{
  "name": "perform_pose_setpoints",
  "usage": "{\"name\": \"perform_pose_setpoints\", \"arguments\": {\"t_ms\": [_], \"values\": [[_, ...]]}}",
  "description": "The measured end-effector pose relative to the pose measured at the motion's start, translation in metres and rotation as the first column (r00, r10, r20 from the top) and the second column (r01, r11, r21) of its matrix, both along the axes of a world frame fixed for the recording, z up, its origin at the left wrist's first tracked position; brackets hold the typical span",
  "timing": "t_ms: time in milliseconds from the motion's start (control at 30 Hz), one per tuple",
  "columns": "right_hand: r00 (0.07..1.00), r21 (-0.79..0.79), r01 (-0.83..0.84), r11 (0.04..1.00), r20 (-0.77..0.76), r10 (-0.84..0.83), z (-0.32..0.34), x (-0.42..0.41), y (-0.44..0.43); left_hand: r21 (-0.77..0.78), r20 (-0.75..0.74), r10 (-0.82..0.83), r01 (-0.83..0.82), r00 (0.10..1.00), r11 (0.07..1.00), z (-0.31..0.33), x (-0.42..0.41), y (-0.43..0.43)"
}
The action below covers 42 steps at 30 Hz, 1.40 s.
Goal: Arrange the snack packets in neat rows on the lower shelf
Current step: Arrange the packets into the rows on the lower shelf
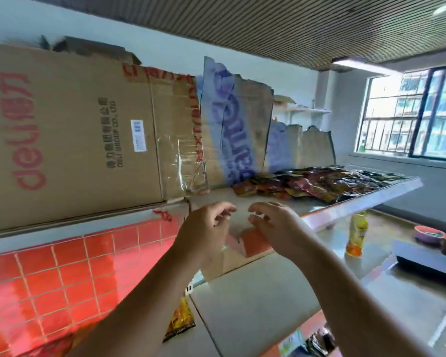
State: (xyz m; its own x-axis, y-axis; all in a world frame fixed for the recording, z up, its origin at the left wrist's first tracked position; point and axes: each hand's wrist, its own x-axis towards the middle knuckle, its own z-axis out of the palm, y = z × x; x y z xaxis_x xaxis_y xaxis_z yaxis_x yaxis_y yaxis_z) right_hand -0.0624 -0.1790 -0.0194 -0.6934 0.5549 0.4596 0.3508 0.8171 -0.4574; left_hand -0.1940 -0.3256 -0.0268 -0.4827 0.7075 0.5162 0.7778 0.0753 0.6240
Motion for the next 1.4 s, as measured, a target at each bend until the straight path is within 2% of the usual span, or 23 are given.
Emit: {"name": "perform_pose_setpoints", "arguments": {"t_ms": [100, 200, 400, 533, 700, 800, 900, 1000, 1100, 1167, 1233, 1333, 1400], "values": [[0.995, 0.03, -0.041, 0.999, 0.09, 0.038, 0.006, 0.005, 0.017, -0.137, -0.036, 0.04, -0.045, 0.999, 0.99, 0.002, -0.001, 0.023], [0.987, 0.066, -0.042, 0.997, 0.16, 0.031, 0.012, 0.006, 0.038, -0.2, -0.101, 0.068, -0.087, 0.993, 0.976, 0.01, -0.005, 0.04], [0.968, 0.018, -0.011, 1.0, 0.25, 0.006, 0.024, -0.005, 0.078, -0.373, -0.101, -0.039, -0.002, 0.994, 0.928, 0.024, -0.018, 0.078], [0.958, 0.091, -0.017, 0.996, 0.288, -0.01, 0.029, -0.014, 0.095, -0.442, -0.156, -0.079, 0.002, 0.985, 0.897, 0.039, -0.034, 0.106], [0.953, 0.234, 0.01, 0.972, 0.293, -0.08, 0.043, -0.032, 0.125, -0.396, -0.247, -0.052, -0.052, 0.968, 0.917, 0.057, -0.051, 0.147], [0.948, 0.215, 0.019, 0.976, 0.307, -0.086, 0.052, -0.049, 0.141, -0.392, -0.271, -0.026, -0.085, 0.962, 0.916, 0.055, -0.061, 0.175], [0.917, 0.218, -0.013, 0.976, 0.391, -0.075, 0.05, -0.077, 0.16, -0.368, -0.297, 0.026, -0.14, 0.955, 0.919, 0.043, -0.076, 0.203], [0.878, 0.238, -0.023, 0.971, 0.47, -0.094, 0.043, -0.097, 0.175, -0.305, -0.333, 0.097, -0.205, 0.938, 0.93, 0.033, -0.086, 0.216], [0.888, 0.298, -0.02, 0.954, 0.444, -0.12, 0.043, -0.098, 0.178, -0.181, -0.368, 0.172, -0.251, 0.914, 0.951, 0.028, -0.09, 0.216], [0.904, 0.291, -0.034, 0.956, 0.417, -0.095, 0.044, -0.093, 0.178, -0.057, -0.333, 0.249, -0.283, 0.909, 0.958, 0.029, -0.092, 0.215], [0.918, 0.294, -0.077, 0.953, 0.393, -0.047, 0.044, -0.087, 0.174, 0.021, -0.215, 0.327, -0.33, 0.92, 0.944, 0.034, -0.091, 0.211], [0.959, 0.321, -0.143, 0.936, 0.28, 0.05, 0.044, -0.084, 0.172, -0.026, 0.015, 0.323, -0.323, 0.946, 0.946, 0.041, -0.086, 0.199], [0.963, 0.357, -0.231, 0.905, 0.213, 0.162, 0.045, -0.085, 0.172, -0.094, 0.1, 0.298, -0.289, 0.949, 0.953, 0.04, -0.078, 0.184]]}}
